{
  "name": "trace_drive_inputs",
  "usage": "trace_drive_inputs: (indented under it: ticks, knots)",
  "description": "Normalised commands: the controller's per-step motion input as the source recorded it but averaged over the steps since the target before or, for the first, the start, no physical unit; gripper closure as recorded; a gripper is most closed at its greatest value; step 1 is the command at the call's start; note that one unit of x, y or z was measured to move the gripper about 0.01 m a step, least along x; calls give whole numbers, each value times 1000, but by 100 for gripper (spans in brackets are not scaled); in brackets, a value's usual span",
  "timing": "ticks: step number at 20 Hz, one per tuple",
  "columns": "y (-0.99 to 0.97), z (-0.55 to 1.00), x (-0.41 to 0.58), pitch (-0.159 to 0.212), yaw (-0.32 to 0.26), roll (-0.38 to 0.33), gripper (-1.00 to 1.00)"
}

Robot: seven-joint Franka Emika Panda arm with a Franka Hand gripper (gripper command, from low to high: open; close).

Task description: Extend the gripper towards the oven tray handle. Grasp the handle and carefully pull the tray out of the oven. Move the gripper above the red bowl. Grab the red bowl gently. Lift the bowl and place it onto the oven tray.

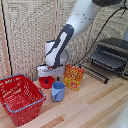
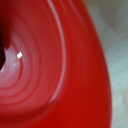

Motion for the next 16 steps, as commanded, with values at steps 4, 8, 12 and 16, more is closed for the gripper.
trace_drive_inputs:
  ticks: [4, 8, 12, 16]
  knots:
    - [-55, -3, 11, 0, -23, 95, 100]
    - [-96, 0, 0, 0, -48, 113, 100]
    - [-114, 23, 14, -21, -121, 107, 100]
    - [-139, 196, 114, -10, -153, 132, 100]
